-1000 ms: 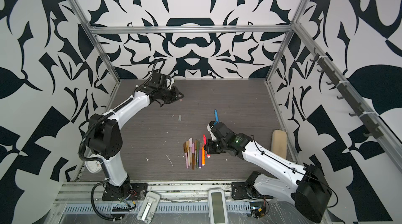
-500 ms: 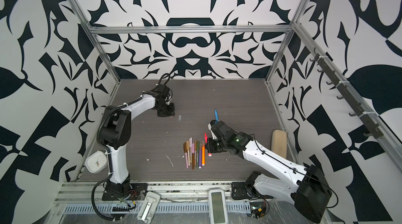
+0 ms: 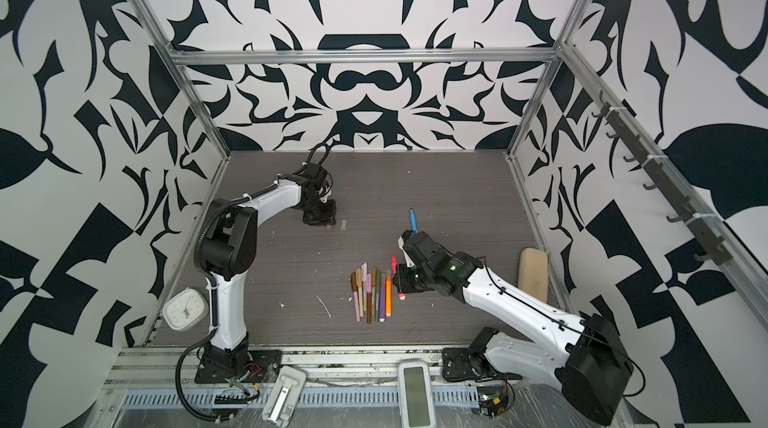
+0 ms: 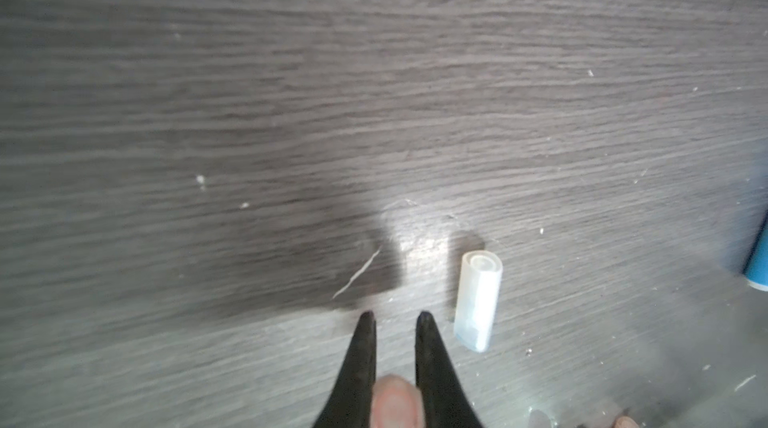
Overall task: Open the pen caps
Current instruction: 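Lower the pink cap beside the clear cap and open the left gripper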
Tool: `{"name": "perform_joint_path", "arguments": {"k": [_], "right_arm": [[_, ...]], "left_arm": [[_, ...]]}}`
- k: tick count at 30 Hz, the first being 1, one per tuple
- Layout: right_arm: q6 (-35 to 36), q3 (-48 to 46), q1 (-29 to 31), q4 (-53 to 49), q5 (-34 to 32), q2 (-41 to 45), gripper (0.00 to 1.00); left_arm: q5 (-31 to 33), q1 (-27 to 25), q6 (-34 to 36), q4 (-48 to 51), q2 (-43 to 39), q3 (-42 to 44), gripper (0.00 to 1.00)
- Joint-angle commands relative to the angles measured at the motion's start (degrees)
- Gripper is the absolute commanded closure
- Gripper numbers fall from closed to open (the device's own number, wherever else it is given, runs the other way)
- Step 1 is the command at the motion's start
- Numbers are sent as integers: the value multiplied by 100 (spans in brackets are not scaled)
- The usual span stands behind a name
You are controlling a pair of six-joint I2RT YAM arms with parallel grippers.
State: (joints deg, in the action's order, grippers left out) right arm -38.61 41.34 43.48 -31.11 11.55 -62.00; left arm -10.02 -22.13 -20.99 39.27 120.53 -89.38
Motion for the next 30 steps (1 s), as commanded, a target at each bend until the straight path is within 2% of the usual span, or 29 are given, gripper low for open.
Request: {"name": "perform_joint_path", "arguments": {"k": [1, 5, 10, 21, 30], "right_arm": [[61, 85, -18, 8, -74, 21, 100], [57, 76, -15, -15, -74, 43, 100], [42, 36, -15, -18, -86, 65, 100], [29, 49, -15, 8, -82, 48, 100], [30, 85, -13, 9, -65, 21, 100]], "left_arm": [[-213, -6, 34, 235, 176, -154, 97], [-291, -9, 8, 224, 225, -180, 95], [-437, -7, -27, 171, 252, -179, 85], [-464, -2, -63, 153, 234, -169, 76], [-466, -8, -72, 161, 215, -181, 75]]}}
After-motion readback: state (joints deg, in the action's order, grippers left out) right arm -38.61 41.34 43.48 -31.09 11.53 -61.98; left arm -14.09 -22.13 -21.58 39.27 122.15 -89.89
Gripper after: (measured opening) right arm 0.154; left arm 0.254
